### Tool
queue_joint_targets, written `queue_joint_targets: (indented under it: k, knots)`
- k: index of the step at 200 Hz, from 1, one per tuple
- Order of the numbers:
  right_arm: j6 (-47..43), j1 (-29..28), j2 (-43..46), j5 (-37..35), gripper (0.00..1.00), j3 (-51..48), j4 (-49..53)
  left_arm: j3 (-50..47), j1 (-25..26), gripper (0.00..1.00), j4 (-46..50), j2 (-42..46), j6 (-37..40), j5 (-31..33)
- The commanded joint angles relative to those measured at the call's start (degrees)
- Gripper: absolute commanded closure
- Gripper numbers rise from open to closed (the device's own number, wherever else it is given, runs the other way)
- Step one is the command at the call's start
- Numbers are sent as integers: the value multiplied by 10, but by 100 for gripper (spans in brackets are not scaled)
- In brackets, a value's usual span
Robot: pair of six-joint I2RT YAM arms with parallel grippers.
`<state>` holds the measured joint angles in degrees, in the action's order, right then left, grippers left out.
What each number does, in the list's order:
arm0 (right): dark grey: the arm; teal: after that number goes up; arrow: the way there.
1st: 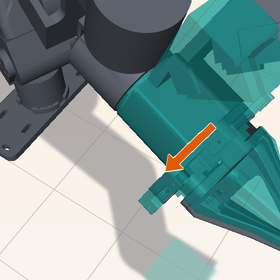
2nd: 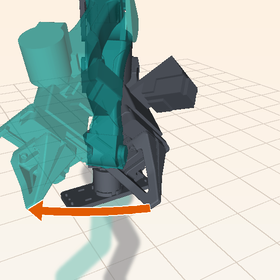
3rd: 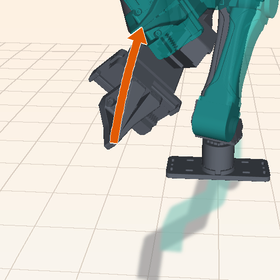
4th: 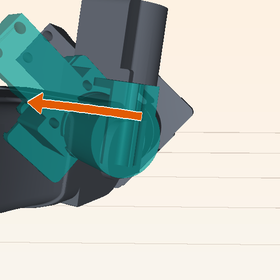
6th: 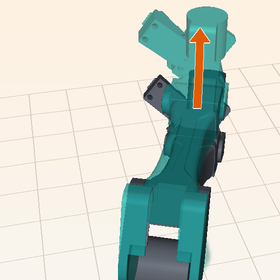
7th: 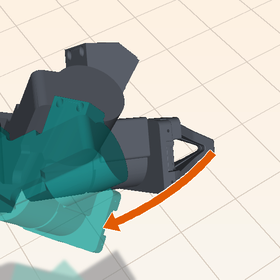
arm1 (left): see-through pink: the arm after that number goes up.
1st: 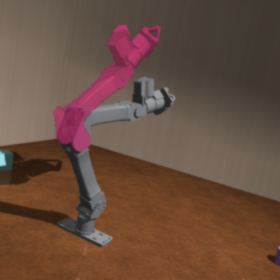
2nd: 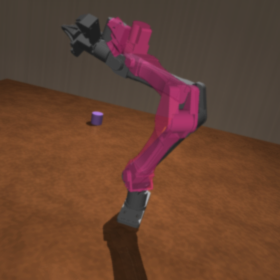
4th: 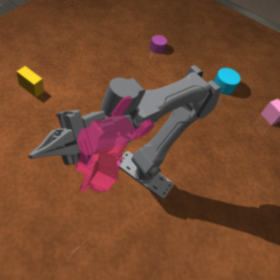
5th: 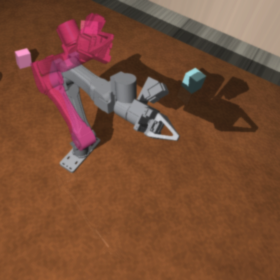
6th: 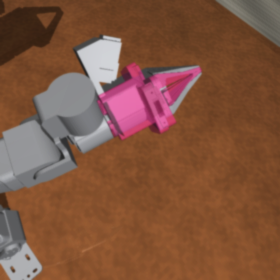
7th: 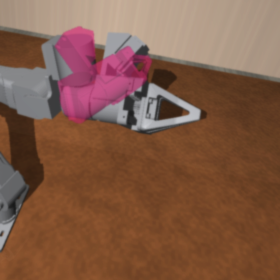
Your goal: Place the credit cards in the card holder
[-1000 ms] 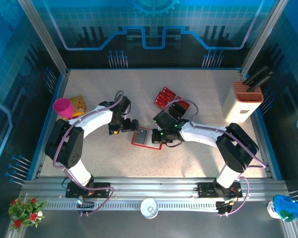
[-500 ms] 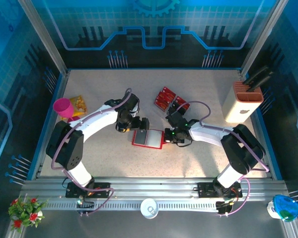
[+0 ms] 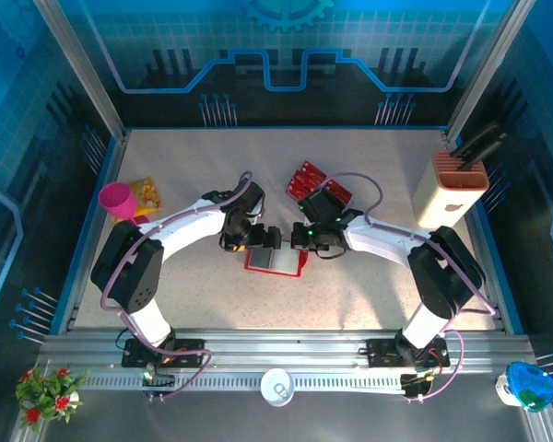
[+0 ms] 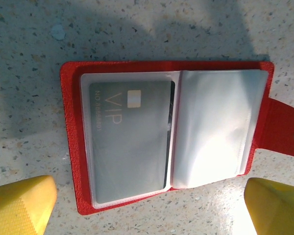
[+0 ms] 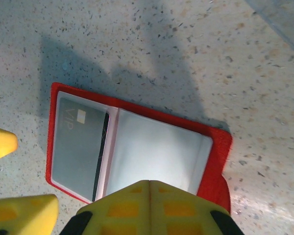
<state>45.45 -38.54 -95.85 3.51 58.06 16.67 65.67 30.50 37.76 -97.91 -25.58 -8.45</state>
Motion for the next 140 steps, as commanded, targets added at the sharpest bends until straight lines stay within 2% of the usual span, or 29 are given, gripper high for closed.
queue_joint_targets:
  k: [1,77,140]
  knots:
    - [6,-12,-33,3,100,21,9,-13,5,1,-6,-10,-3,1]
    - [1,-14,-75,-18,100,26,25,-24,6,1,-18,-19,8,4]
    - [24,-22,-114,32,100,24,-22,-30,11,1,-30,-27,12,-3]
